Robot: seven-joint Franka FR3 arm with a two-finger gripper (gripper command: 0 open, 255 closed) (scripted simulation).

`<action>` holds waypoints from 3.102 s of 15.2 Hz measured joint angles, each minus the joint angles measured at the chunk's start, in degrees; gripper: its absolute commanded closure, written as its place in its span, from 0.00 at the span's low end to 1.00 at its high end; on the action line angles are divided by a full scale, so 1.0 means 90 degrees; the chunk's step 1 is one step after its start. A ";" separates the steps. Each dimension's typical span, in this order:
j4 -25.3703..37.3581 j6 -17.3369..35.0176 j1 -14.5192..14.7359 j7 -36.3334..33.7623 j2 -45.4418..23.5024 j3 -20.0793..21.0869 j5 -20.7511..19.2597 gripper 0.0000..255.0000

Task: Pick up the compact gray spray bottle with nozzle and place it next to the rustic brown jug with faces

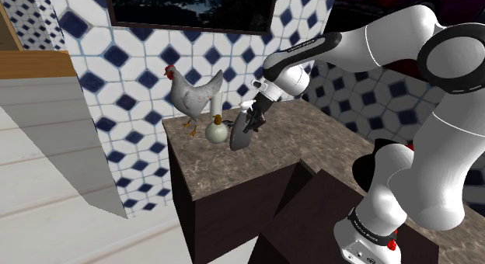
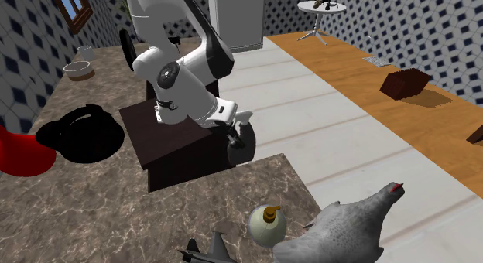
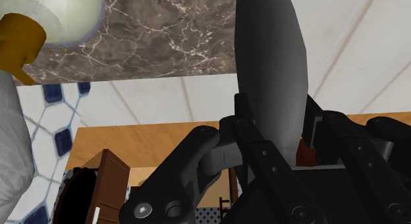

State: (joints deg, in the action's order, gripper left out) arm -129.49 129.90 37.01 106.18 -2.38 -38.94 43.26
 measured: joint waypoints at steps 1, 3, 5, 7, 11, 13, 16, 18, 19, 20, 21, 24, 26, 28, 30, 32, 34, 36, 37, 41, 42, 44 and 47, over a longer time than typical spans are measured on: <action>0.0007 -0.0027 0.0004 -0.0079 0.0070 -0.0005 -0.0086 1.00; 0.0009 -0.0086 0.0013 -0.0282 0.0259 -0.0011 -0.0303 1.00; 0.0057 -0.0165 0.0012 -0.0449 0.0384 -0.0011 -0.0470 1.00; 0.0117 -0.0255 0.0009 -0.0618 0.0503 -0.0005 -0.0630 1.00; 0.0247 -0.0440 -0.0003 -0.0933 0.0718 0.0021 -0.0917 1.00; 0.0327 -0.0555 -0.0017 -0.1085 0.0826 0.0033 -0.1060 1.00; 0.0441 -0.0716 -0.0038 -0.1287 0.0967 0.0055 -0.1242 1.00; 0.0529 -0.0821 -0.0045 -0.1418 0.1041 0.0077 -0.1343 1.00; 0.0579 -0.0890 -0.0055 -0.1484 0.1088 0.0084 -0.1403 1.00; 0.0643 -0.0955 -0.0058 -0.1553 0.1116 0.0095 -0.1448 1.00; 0.0671 -0.1008 -0.0064 -0.1634 0.1183 0.0116 -0.1516 1.00; 0.0811 -0.1169 -0.0075 -0.1797 0.1269 0.0146 -0.1630 1.00; 0.0920 -0.1295 -0.0089 -0.1889 0.1318 0.0155 -0.1702 1.00; 0.1084 -0.1461 -0.0097 -0.2010 0.1359 0.0169 -0.1775 1.00; 0.1199 -0.1586 -0.0102 -0.2112 0.1405 0.0189 -0.1837 1.00; 0.1309 -0.1715 -0.0115 -0.2195 0.1454 0.0198 -0.1897 1.00; 0.1464 -0.1863 -0.0119 -0.2279 0.1465 0.0203 -0.1936 1.00; 0.1319 -0.1954 -0.0209 -0.2330 0.1755 0.0212 -0.2129 1.00; 0.1202 -0.1985 -0.0271 -0.2342 0.1931 0.0217 -0.2240 1.00; 0.0433 -0.2068 -0.0664 -0.2444 0.2932 0.0351 -0.2818 1.00; 0.0242 -0.2083 -0.0774 -0.2427 0.3148 0.0362 -0.2936 1.00; -0.0024 -0.2193 -0.0986 -0.2405 0.3529 0.0376 -0.3148 1.00; -0.0290 -0.2476 -0.1316 -0.2342 0.4051 0.0349 -0.3450 1.00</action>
State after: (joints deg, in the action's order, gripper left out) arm -132.10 107.61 25.17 85.10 34.08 -35.80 12.21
